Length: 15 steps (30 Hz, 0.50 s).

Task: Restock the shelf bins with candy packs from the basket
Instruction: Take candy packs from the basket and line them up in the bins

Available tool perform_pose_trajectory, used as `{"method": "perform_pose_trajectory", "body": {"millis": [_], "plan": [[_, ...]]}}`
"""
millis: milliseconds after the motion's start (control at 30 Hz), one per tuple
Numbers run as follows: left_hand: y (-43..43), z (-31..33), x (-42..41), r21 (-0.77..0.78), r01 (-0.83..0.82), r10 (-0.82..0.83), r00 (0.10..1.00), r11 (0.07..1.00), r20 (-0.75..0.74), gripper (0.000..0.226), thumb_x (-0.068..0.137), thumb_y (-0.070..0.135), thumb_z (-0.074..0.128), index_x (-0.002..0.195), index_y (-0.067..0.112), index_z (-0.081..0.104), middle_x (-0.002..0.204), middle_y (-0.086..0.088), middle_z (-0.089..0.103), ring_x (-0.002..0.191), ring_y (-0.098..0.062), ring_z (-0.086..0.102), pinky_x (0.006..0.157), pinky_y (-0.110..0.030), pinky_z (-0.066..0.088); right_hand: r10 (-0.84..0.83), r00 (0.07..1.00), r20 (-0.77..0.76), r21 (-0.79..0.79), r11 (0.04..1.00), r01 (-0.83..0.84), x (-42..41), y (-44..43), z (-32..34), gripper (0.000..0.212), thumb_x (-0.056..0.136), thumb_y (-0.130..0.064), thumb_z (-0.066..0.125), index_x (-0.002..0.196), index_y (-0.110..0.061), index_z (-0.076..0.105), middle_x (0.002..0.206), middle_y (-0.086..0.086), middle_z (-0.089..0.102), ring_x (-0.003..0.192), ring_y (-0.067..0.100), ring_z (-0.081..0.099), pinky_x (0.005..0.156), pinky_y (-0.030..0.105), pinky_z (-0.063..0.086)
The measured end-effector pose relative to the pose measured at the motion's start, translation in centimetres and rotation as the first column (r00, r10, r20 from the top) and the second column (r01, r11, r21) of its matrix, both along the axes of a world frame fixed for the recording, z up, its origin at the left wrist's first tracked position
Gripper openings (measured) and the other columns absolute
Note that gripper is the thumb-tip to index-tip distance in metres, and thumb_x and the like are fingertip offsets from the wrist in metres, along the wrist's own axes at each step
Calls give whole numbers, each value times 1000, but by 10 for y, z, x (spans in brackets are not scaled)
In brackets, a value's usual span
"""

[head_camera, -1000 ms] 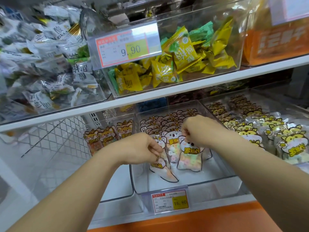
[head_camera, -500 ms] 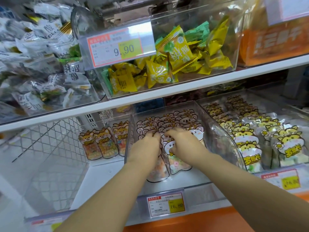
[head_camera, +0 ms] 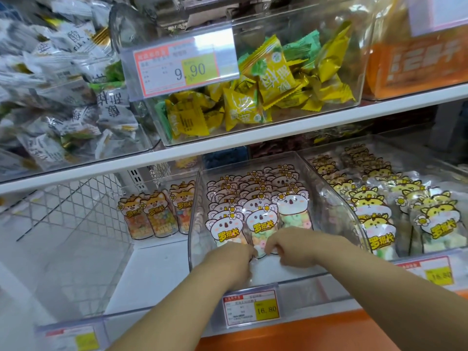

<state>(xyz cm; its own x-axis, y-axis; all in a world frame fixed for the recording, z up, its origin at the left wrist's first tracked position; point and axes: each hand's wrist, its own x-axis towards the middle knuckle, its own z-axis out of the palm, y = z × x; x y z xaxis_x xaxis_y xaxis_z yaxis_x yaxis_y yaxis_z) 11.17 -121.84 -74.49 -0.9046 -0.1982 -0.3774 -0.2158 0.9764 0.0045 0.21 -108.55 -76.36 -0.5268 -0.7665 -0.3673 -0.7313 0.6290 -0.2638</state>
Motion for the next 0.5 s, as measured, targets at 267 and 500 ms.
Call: {"method": "perform_pose_trajectory", "body": {"millis": [267, 500], "plan": [[-8, -7, -4, 48, 13, -11, 999, 999, -38, 55, 96, 25, 55, 145, 44, 41, 141, -2, 54, 123, -28, 55, 92, -36, 48, -269, 729, -629, -210, 962, 174, -18, 5, 43, 45, 88, -21, 61, 131, -19, 49, 133, 10, 49, 126, 31, 44, 101, 42, 42], [-6, -9, -9, 99, 4, -2, 1000, 995, -25, 48, 97, 29, 60, 141, 39, 46, 129, -2, 59, 117, -27, 57, 91, -35, 47, -293, 814, -501, -222, 953, 207, -12, 3, 53, 27, 89, -5, 50, 108, -24, 51, 113, 6, 62, 109, 30, 60, 92, 41, 42]]}}
